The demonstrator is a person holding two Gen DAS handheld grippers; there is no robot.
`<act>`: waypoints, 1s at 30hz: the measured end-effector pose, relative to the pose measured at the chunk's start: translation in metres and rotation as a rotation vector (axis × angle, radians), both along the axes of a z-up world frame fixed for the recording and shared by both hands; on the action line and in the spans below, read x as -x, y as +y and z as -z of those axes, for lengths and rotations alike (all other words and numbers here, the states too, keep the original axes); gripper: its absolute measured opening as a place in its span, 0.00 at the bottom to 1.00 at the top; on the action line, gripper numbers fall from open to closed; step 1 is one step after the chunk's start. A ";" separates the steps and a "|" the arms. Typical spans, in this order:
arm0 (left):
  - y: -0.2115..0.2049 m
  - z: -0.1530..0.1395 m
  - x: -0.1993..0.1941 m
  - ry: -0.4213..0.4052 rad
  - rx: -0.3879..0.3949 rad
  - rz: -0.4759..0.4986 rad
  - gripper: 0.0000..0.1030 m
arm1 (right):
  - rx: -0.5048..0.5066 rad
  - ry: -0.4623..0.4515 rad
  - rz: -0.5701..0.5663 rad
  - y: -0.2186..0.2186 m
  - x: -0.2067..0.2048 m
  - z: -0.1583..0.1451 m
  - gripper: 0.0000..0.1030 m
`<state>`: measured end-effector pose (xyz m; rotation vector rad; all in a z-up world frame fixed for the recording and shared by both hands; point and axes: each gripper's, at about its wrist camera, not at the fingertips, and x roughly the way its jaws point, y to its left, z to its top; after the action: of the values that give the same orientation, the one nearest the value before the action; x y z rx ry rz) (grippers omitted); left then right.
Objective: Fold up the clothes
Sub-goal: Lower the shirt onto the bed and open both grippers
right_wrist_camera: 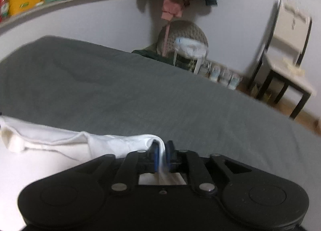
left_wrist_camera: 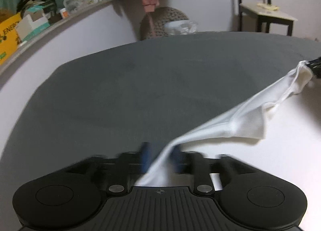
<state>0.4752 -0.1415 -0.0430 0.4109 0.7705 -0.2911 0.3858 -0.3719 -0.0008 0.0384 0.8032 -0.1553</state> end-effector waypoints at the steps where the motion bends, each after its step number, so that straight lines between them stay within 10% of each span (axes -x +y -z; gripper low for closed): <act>1: 0.005 -0.005 0.003 -0.018 -0.005 -0.002 0.66 | -0.052 0.002 0.011 -0.009 -0.001 -0.004 0.20; 7: 0.032 -0.026 -0.010 0.022 0.088 -0.079 0.80 | -0.411 0.037 0.124 -0.067 -0.003 -0.015 0.35; 11: 0.052 -0.012 -0.039 0.222 0.361 -0.317 0.80 | -0.601 0.096 0.271 -0.086 -0.005 -0.009 0.44; 15: 0.044 0.001 -0.048 0.314 0.302 -0.348 0.80 | -0.778 0.120 0.375 -0.105 0.003 0.001 0.44; 23: 0.063 0.000 -0.042 0.371 0.410 -0.370 0.80 | -0.884 0.001 0.472 -0.155 0.047 0.001 0.60; 30: 0.075 -0.015 0.004 0.301 0.262 -0.192 0.80 | -0.653 0.007 0.152 -0.166 0.188 -0.016 0.49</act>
<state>0.4715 -0.0667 -0.0284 0.0433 1.0442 -0.2725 0.1982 -0.5382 0.0156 0.7158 0.8307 -0.0307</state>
